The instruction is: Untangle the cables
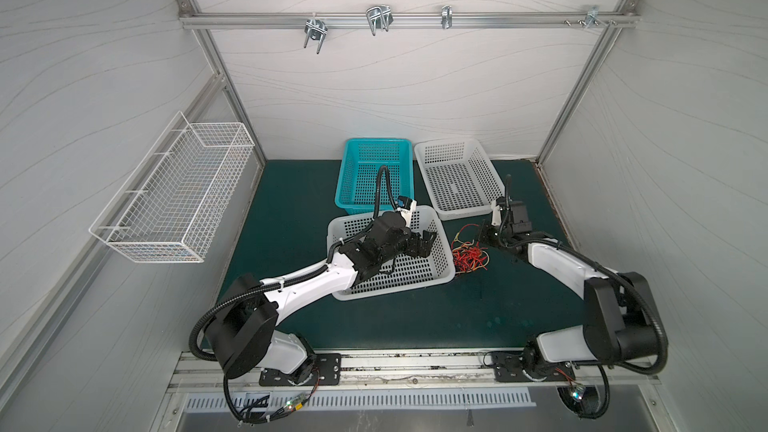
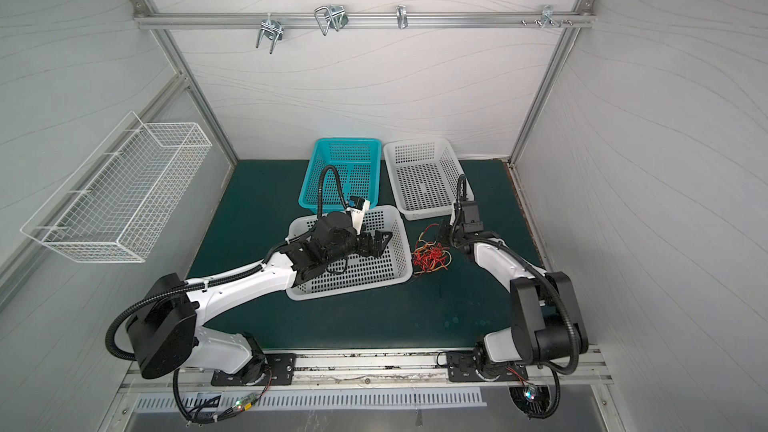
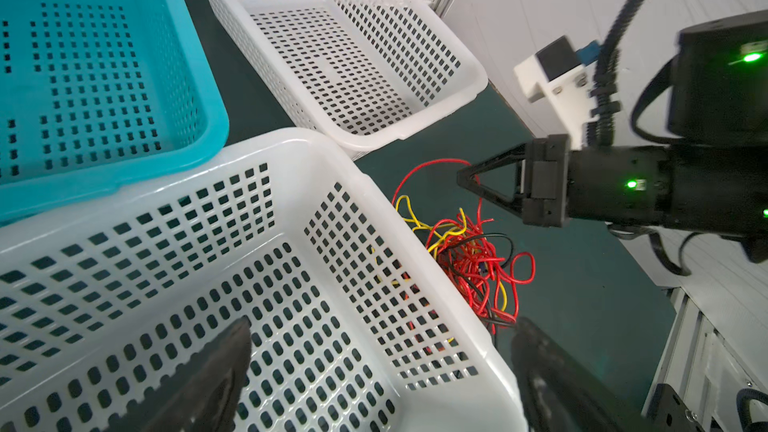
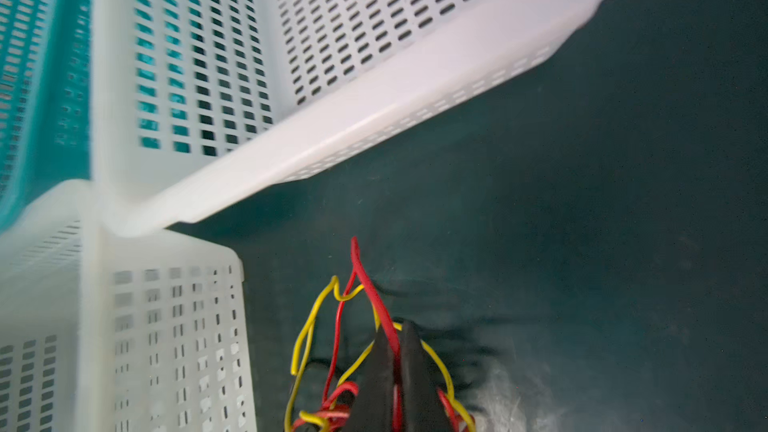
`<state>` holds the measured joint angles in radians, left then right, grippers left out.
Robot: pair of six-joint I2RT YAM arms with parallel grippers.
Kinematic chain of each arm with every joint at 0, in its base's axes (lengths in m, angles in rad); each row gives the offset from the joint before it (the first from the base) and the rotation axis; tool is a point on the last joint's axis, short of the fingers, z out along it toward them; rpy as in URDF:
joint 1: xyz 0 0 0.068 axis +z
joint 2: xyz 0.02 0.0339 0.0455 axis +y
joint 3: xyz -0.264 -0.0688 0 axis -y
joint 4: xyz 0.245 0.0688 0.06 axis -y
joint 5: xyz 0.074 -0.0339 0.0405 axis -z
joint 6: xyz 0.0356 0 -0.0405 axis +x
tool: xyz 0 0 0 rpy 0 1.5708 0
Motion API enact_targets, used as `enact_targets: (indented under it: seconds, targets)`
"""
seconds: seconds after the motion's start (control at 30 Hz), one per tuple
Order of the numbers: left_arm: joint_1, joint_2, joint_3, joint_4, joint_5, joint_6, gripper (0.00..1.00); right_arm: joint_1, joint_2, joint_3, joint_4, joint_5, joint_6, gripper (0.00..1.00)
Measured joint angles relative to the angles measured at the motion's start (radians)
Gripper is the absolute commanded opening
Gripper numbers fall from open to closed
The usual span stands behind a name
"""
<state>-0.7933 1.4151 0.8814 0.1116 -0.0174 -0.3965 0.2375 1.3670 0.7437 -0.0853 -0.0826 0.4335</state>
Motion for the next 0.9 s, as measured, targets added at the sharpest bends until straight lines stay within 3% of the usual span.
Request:
enact_targets:
  seconds: [0.5,0.63,0.9]
  targets:
    - [-0.034,0.060,0.125,-0.063,0.085,0.012,0.97,0.009,-0.657,-0.136,-0.096,-0.008,-0.092,0.00]
    - [-0.036,0.104,0.162,-0.061,0.145,0.043,0.95,0.010,-0.669,-0.134,-0.112,-0.010,-0.092,0.00]
    - [-0.060,0.229,0.267,-0.050,0.216,0.064,0.91,0.010,-0.549,-0.105,-0.141,-0.043,-0.084,0.00]
